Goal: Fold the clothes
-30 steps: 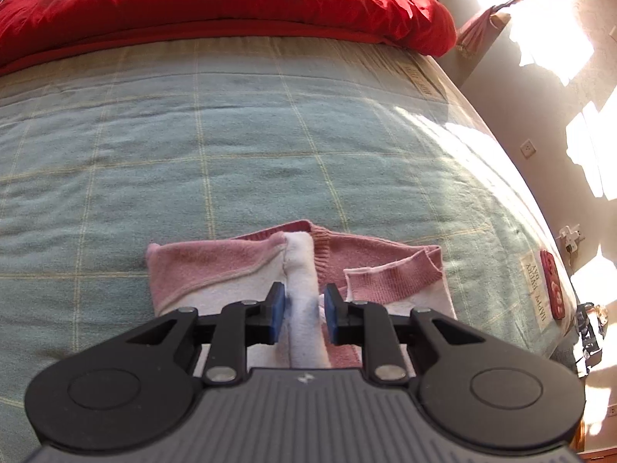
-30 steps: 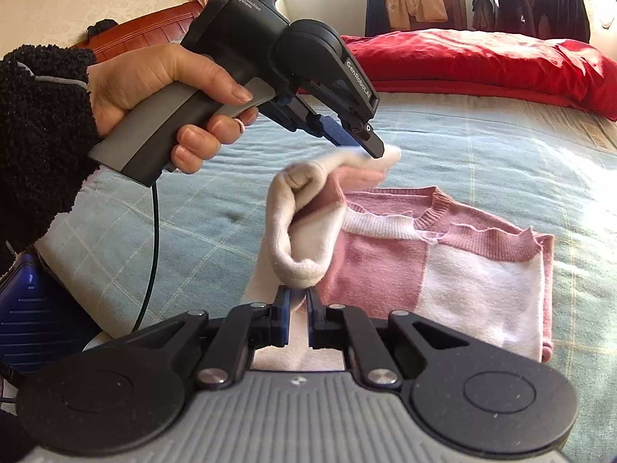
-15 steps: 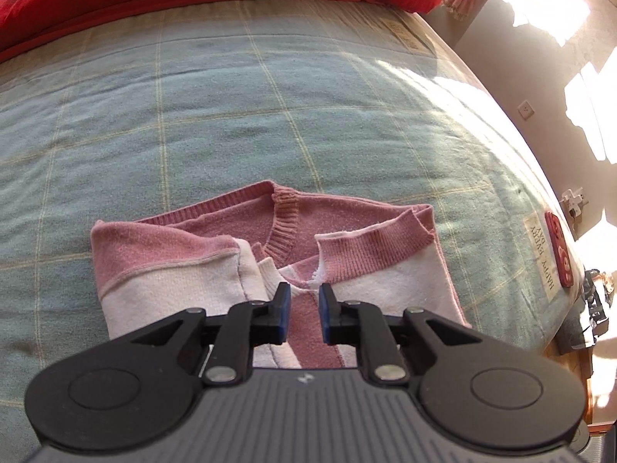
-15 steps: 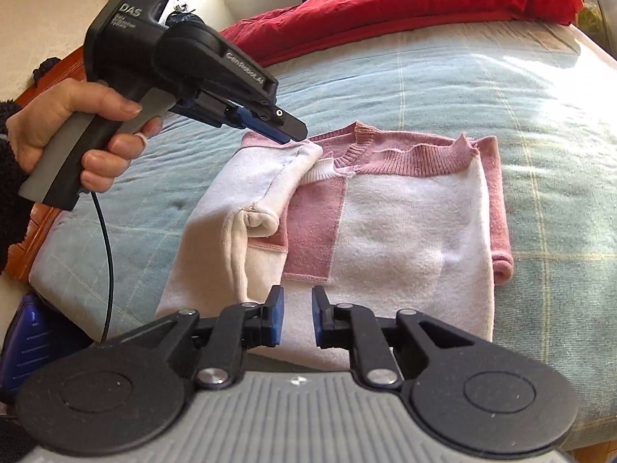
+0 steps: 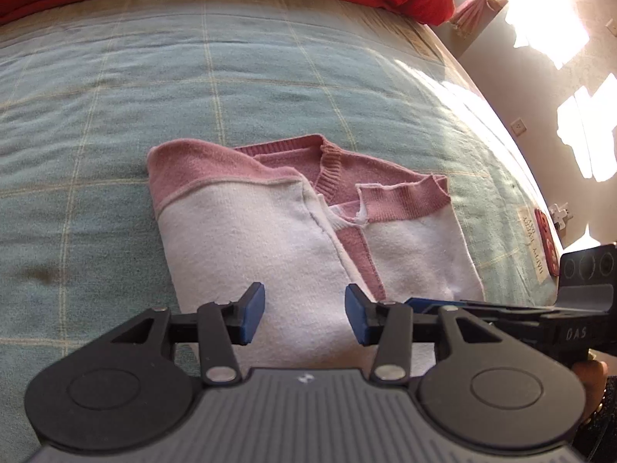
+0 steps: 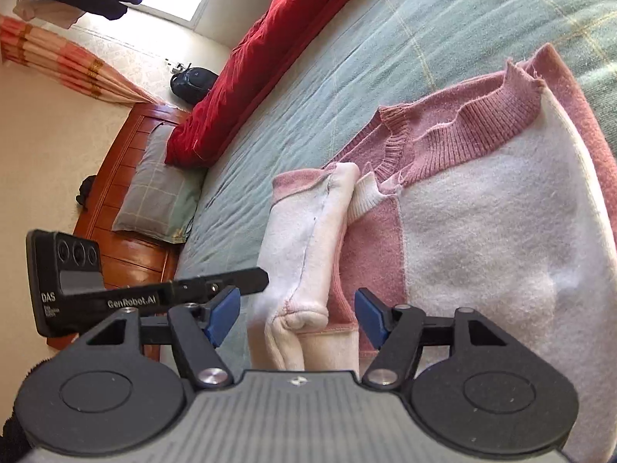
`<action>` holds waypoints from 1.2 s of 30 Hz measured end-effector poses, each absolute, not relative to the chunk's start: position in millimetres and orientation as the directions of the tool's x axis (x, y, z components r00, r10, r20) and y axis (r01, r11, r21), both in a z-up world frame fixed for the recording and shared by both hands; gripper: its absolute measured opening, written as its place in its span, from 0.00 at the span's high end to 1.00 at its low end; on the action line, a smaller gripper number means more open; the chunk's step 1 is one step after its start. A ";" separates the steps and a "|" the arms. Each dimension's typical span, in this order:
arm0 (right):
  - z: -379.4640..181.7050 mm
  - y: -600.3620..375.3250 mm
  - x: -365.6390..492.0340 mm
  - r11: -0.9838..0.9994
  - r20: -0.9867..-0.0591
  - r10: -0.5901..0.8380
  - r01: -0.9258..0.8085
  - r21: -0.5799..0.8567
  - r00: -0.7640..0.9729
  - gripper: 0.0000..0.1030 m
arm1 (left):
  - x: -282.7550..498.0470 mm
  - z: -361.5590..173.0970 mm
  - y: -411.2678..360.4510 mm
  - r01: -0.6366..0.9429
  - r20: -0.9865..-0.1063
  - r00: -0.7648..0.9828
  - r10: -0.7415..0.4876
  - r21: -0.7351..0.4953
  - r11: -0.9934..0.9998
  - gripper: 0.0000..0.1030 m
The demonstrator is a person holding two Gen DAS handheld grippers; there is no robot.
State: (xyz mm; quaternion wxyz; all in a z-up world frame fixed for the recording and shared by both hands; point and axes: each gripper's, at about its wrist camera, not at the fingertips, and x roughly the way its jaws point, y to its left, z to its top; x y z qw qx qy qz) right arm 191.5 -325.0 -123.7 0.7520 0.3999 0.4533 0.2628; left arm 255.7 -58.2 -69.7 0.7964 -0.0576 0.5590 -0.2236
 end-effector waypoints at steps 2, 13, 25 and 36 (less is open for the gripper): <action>-127.9 -321.3 200.9 0.539 -0.475 0.760 -0.024 0.842 0.443 0.31 | 258.9 -83.1 -50.3 0.255 -0.860 0.268 -0.433 -0.370 0.893 0.56; -163.6 -290.1 237.4 0.525 -0.488 0.790 0.003 0.851 0.371 0.27 | 264.4 -101.2 -20.0 0.166 -0.790 0.272 -0.550 -0.524 0.835 0.53; -164.1 -264.7 256.3 0.473 -0.443 0.847 -0.036 0.880 0.293 0.16 | 264.7 -85.2 20.5 0.116 -0.770 0.351 -0.533 -0.529 0.841 0.48; -161.5 -251.8 247.4 0.592 -0.557 0.787 -0.074 0.802 0.263 0.67 | 257.2 -94.1 50.6 0.069 -0.767 0.359 -0.532 -0.547 0.835 0.46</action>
